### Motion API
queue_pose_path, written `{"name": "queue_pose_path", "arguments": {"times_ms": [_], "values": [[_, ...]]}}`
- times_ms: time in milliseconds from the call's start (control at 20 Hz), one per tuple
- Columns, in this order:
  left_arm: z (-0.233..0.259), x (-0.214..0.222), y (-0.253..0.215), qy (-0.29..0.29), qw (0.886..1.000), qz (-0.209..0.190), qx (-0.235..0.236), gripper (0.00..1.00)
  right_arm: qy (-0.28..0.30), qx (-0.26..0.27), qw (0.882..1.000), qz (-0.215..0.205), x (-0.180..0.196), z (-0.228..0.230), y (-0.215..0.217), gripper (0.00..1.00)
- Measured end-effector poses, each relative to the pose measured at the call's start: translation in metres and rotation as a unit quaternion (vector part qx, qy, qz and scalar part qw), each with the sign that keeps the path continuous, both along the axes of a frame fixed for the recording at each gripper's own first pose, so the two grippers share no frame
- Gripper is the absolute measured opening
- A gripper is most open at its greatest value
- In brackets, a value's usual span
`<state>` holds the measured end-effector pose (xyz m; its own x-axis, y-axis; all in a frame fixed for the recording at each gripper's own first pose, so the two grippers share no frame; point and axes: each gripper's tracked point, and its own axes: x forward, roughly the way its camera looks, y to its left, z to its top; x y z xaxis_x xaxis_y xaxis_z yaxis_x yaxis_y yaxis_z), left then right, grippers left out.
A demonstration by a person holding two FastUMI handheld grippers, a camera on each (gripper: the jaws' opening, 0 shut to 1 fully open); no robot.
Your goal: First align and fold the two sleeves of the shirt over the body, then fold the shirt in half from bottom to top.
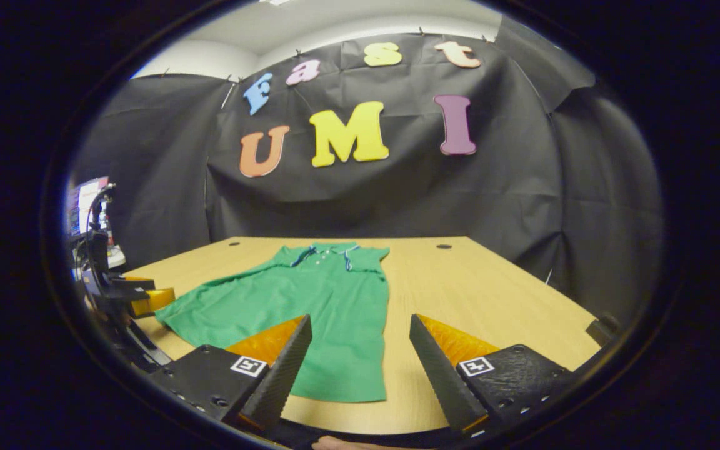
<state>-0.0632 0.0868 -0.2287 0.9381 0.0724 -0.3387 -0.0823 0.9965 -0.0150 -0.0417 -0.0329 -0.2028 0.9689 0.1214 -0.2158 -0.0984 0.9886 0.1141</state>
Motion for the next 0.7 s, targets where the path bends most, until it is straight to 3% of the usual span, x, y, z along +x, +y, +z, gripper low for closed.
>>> {"name": "queue_pose_path", "arguments": {"times_ms": [400,550,650,700], "values": [[-0.022,-0.003,-0.016,0.030,0.999,-0.015,-0.023,1.00,0.087,0.028,0.996,-0.014,0.000,-0.052,0.000,0.96],[-0.024,-0.002,-0.006,0.034,0.999,0.004,-0.025,1.00,0.075,-0.012,0.997,-0.015,0.002,-0.049,0.007,0.97],[-0.025,0.000,-0.003,0.041,0.999,0.017,-0.025,0.84,0.070,-0.005,0.997,-0.009,-0.002,-0.050,0.014,0.96],[-0.026,0.000,0.000,0.046,0.998,0.025,-0.020,0.65,0.076,-0.005,0.997,-0.018,-0.002,-0.054,0.012,0.92]]}}
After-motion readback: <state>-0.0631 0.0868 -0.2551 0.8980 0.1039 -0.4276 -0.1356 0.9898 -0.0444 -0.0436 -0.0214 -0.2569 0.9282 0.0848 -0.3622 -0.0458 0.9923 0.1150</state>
